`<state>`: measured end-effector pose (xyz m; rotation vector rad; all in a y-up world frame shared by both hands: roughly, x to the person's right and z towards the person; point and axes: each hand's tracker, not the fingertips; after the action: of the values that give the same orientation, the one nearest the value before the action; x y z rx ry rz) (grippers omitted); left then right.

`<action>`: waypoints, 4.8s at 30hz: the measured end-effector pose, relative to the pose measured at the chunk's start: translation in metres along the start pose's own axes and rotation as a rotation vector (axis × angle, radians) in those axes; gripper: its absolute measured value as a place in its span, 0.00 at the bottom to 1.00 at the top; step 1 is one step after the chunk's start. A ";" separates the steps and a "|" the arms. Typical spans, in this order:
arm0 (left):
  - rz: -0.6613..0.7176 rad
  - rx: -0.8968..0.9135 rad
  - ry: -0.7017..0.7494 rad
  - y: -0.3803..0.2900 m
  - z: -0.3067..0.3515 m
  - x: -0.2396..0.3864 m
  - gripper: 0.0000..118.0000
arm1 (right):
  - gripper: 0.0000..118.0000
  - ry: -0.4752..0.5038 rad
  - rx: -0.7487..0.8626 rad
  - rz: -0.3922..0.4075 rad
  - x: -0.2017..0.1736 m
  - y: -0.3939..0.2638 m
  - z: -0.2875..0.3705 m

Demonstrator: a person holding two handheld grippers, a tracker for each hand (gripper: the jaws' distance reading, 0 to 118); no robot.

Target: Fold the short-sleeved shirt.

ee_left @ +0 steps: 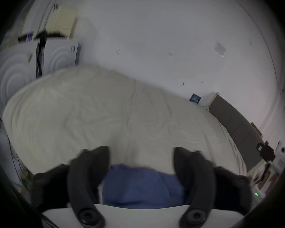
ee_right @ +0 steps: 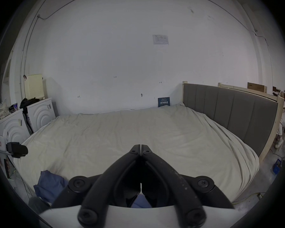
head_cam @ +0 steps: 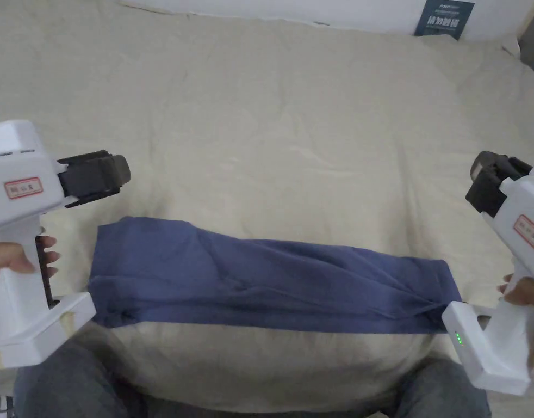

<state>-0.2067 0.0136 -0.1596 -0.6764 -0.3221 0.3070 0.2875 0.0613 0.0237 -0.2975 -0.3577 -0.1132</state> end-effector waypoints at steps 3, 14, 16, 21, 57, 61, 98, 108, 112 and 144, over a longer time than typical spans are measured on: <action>0.088 -0.095 -0.032 -0.017 -0.012 -0.035 1.00 | 0.01 -0.005 -0.017 0.007 -0.001 -0.003 -0.006; 0.425 -0.407 -0.248 -0.072 -0.070 -0.114 1.00 | 0.01 -0.021 -0.086 0.086 -0.030 -0.007 -0.012; 0.437 -0.463 -0.287 -0.078 -0.080 -0.114 1.00 | 0.01 -0.029 -0.093 0.089 -0.032 -0.007 -0.013; 0.402 -0.458 -0.321 -0.076 -0.084 -0.109 1.00 | 0.01 -0.040 -0.106 0.087 -0.034 -0.005 -0.015; 0.051 -0.378 -0.043 -0.017 -0.028 0.047 0.11 | 0.01 -0.036 -0.079 0.000 -0.006 -0.007 0.008; -0.032 -0.387 -0.106 -0.023 -0.035 0.104 0.11 | 0.01 -0.040 -0.043 -0.009 0.003 -0.006 0.018; -0.382 -0.506 -0.077 -0.178 -0.120 0.241 0.01 | 0.01 -0.063 -0.030 -0.045 0.040 -0.016 0.035; -0.500 -0.468 -0.026 -0.192 -0.132 0.281 0.01 | 0.01 -0.072 -0.031 -0.054 0.045 -0.015 0.038; -0.317 -0.394 -0.254 -0.148 -0.109 0.282 0.01 | 0.01 -0.065 -0.023 -0.042 0.042 -0.010 0.039; 0.461 -0.536 -0.669 -0.131 -0.160 0.031 0.89 | 0.01 -0.060 -0.073 0.035 0.009 0.002 0.015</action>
<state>-0.0939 -0.1609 -0.1855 -1.1708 -0.9097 0.9130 0.2909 0.0679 0.0400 -0.3793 -0.4087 -0.0835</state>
